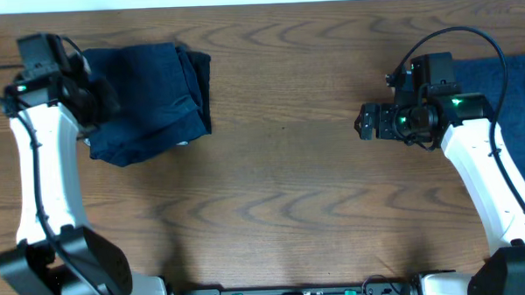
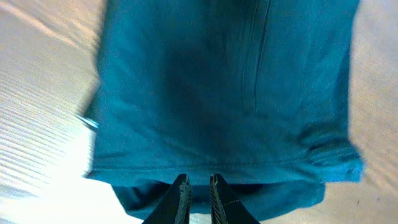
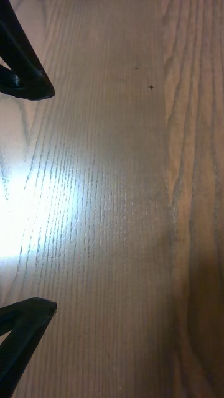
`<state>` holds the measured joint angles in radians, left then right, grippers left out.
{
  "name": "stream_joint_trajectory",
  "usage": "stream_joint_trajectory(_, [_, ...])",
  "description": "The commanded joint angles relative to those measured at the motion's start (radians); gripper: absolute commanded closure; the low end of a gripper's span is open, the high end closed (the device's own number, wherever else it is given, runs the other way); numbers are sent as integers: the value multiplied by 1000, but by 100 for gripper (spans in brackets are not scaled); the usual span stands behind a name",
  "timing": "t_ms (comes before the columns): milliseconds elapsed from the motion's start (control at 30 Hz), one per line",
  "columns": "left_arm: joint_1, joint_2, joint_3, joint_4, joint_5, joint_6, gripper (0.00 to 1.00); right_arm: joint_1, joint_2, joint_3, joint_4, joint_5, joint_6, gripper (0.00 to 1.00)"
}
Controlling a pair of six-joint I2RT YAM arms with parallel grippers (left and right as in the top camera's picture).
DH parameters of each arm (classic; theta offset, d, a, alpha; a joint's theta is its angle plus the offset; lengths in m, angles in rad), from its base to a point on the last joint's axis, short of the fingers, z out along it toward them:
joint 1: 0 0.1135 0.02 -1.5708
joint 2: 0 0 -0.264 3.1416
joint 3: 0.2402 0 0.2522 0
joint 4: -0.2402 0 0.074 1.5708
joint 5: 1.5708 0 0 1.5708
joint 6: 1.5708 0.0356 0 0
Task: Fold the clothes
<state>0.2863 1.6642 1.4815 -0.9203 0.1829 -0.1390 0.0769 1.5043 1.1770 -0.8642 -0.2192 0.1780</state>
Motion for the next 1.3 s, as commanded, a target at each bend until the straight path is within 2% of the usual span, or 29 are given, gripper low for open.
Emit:
stream_joint_trajectory(0, [5, 58, -87, 25, 60, -21, 86, -2, 1, 5, 0, 6, 0, 1])
stream_joint_trajectory(100, [13, 98, -154, 83, 60, -26, 85, -2, 1, 4, 0, 6, 0, 1])
stream_joint_trajectory(400, [47, 151, -206, 115, 64, -61, 85, -2, 1, 5, 0, 6, 0, 1])
stream_joint_trajectory(567, [46, 103, -135, 102, 216, -55, 85, -2, 1, 5, -1, 6, 0, 1])
stream_joint_trajectory(700, [35, 19, -103, 97, 312, -98, 86, -2, 1, 5, 0, 6, 0, 1])
stream_joint_trajectory(900, [-49, -32, -105, 123, 314, -106, 89, -2, 1, 5, 0, 6, 0, 1])
stream_joint_trajectory(1267, [-206, 135, -139, 206, 315, -106, 89, -2, 1, 4, 0, 6, 0, 1])
